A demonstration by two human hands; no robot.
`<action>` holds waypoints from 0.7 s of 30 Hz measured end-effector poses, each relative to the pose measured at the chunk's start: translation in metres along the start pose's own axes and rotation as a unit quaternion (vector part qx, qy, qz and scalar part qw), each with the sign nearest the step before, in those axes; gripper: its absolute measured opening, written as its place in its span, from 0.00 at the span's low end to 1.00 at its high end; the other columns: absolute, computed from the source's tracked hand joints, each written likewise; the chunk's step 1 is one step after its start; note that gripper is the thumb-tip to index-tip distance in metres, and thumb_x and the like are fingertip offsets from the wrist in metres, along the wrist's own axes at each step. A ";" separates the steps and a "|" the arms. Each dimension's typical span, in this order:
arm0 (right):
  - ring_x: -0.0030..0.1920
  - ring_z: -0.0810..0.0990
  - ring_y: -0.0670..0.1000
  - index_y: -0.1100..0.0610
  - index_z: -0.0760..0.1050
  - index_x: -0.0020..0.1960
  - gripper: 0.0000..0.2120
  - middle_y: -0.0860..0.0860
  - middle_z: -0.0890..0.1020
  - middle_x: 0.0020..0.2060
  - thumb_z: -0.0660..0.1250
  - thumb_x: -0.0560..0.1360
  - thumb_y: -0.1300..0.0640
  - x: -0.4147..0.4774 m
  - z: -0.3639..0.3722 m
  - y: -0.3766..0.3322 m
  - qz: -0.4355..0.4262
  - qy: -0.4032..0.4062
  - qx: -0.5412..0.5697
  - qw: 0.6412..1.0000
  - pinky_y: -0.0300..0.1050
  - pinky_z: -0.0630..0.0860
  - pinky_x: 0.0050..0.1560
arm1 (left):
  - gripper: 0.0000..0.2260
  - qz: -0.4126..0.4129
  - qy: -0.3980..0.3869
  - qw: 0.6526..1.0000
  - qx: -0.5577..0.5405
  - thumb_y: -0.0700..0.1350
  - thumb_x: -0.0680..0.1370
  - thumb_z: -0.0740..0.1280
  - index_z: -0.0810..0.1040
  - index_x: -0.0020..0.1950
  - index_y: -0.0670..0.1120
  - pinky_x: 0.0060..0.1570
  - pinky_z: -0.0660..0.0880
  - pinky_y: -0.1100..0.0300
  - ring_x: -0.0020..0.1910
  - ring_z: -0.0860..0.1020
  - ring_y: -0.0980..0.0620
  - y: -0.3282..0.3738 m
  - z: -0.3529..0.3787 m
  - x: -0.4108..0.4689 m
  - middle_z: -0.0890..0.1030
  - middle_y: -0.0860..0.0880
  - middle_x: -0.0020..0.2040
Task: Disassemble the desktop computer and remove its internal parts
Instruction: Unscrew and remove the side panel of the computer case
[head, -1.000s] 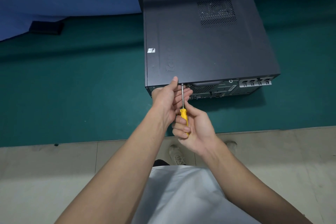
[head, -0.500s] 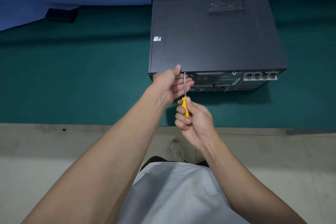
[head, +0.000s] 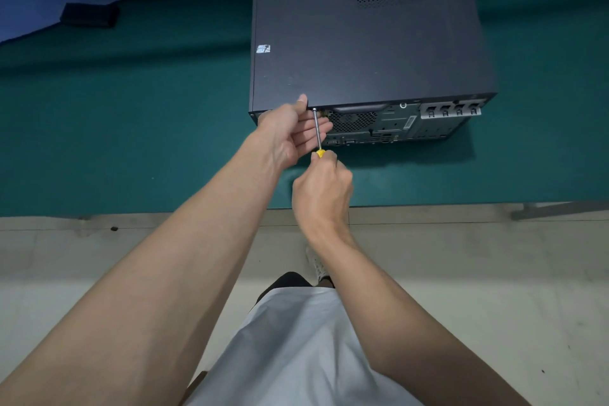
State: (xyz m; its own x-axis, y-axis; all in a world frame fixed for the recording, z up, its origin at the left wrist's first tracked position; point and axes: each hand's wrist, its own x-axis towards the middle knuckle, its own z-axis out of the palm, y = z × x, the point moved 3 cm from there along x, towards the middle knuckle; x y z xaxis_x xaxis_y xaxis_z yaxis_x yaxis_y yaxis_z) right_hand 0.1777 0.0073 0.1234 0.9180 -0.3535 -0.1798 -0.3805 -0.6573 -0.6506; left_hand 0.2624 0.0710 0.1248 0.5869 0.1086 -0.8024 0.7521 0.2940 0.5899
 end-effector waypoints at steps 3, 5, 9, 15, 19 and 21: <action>0.49 0.78 0.61 0.64 0.72 0.55 0.12 0.60 0.79 0.50 0.55 0.82 0.58 0.002 -0.003 0.004 -0.016 0.003 0.000 1.000 0.43 0.60 0.39 | 0.12 0.017 0.003 1.000 0.007 0.47 0.80 0.67 0.78 0.46 0.37 0.30 0.80 0.60 0.33 0.84 0.49 -0.001 0.000 0.000 0.84 0.41 0.41; 0.48 0.76 0.61 0.64 0.73 0.50 0.11 0.60 0.80 0.46 0.58 0.81 0.57 0.004 -0.005 0.007 -0.001 -0.008 0.065 0.998 0.42 0.56 0.37 | 0.06 0.044 0.005 0.999 0.013 0.39 0.76 0.71 0.78 0.45 0.37 0.32 0.81 0.60 0.33 0.84 0.49 -0.002 0.001 0.000 0.84 0.41 0.37; 0.32 0.75 0.52 0.61 0.74 0.43 0.10 0.55 0.79 0.36 0.62 0.80 0.56 0.009 -0.008 0.013 0.158 -0.135 0.368 0.906 0.45 0.67 0.34 | 0.04 0.076 0.015 0.997 -0.023 0.28 0.73 0.69 0.77 0.45 0.33 0.31 0.80 0.62 0.30 0.83 0.49 -0.004 0.003 -0.001 0.82 0.39 0.35; 0.32 0.76 0.50 0.65 0.73 0.56 0.13 0.59 0.80 0.40 0.60 0.79 0.56 -0.001 -0.011 0.031 0.320 -0.387 0.670 0.547 0.38 0.73 0.28 | 0.04 0.084 0.017 0.996 -0.032 0.28 0.74 0.68 0.77 0.48 0.32 0.33 0.81 0.61 0.31 0.84 0.48 -0.004 0.002 0.001 0.82 0.40 0.31; 0.25 0.68 0.46 0.65 0.71 0.50 0.06 0.57 0.75 0.33 0.58 0.80 0.62 0.003 -0.008 0.026 0.282 -0.344 0.632 0.635 0.36 0.64 0.22 | 0.02 0.088 0.011 0.996 -0.032 0.28 0.74 0.68 0.77 0.46 0.32 0.32 0.80 0.61 0.33 0.84 0.47 -0.004 0.000 0.001 0.82 0.39 0.32; 0.26 0.69 0.48 0.62 0.70 0.46 0.08 0.57 0.77 0.34 0.57 0.82 0.61 0.003 -0.007 0.023 0.196 -0.273 0.424 0.841 0.39 0.65 0.25 | 0.02 0.093 0.007 0.996 -0.018 0.28 0.74 0.68 0.77 0.45 0.32 0.34 0.81 0.60 0.34 0.84 0.46 -0.004 0.000 0.001 0.82 0.39 0.35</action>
State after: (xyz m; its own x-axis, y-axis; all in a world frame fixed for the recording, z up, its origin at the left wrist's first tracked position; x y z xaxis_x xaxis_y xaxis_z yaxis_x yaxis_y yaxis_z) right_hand 0.1712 -0.0135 0.1131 0.7436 0.0772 -0.6642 -0.6613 0.2311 -0.7136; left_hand 0.2599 0.0700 0.1220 0.7101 0.1773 -0.6814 0.6200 0.3011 0.7245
